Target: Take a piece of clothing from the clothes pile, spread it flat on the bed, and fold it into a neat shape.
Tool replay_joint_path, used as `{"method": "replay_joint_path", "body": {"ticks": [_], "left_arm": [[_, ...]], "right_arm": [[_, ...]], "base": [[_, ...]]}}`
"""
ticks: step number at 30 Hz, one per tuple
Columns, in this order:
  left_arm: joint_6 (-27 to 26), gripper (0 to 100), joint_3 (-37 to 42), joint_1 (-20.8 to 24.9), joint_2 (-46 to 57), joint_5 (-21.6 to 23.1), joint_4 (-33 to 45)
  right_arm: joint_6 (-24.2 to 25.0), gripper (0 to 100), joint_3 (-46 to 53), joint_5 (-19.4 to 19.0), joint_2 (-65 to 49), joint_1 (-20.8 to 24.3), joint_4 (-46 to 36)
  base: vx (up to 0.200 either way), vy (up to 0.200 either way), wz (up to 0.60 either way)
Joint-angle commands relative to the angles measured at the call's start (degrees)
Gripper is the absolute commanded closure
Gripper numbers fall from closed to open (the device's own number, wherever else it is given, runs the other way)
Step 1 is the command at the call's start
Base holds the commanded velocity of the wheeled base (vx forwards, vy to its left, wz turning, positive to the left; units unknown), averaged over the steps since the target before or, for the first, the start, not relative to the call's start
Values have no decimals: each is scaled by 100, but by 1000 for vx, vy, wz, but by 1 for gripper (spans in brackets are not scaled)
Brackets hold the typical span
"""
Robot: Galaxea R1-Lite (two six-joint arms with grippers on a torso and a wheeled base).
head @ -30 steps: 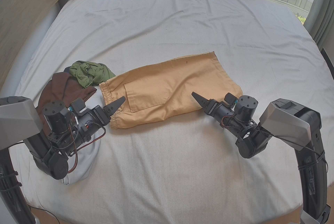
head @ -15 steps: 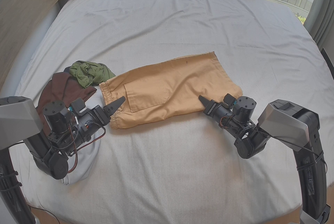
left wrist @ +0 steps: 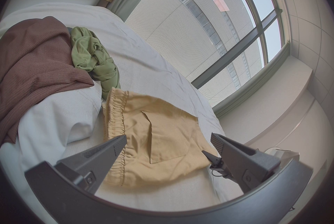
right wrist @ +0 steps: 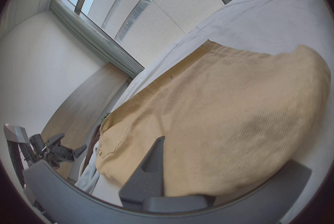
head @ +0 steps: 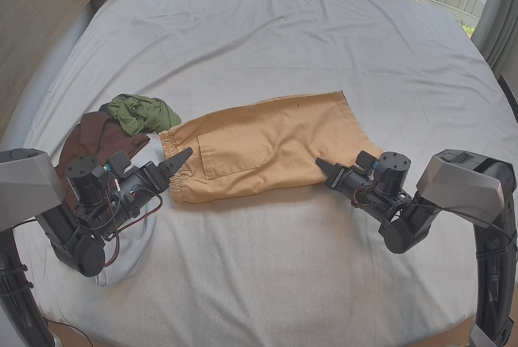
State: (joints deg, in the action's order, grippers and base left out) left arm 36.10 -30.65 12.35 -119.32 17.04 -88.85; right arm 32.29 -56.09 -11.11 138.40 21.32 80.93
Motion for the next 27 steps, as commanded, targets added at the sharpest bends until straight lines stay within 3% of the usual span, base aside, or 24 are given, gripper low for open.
{"method": "replay_joint_path", "body": {"ticks": [1,11,27], "left_arm": [[11,0,-11,-31,32,1,-1],[20,0,-20,-4,-47,10,-1],[-6,0,32,83,-258,10,8]], "right_arm": [[-329,100,1030,12,-832,-5,37],[-891,100,2779,12,-1606,-234,116],[-1208,100,3790,3,-1412,-225,371]], "base": [[0,0,0],[0,0,0],[0,0,0]]}}
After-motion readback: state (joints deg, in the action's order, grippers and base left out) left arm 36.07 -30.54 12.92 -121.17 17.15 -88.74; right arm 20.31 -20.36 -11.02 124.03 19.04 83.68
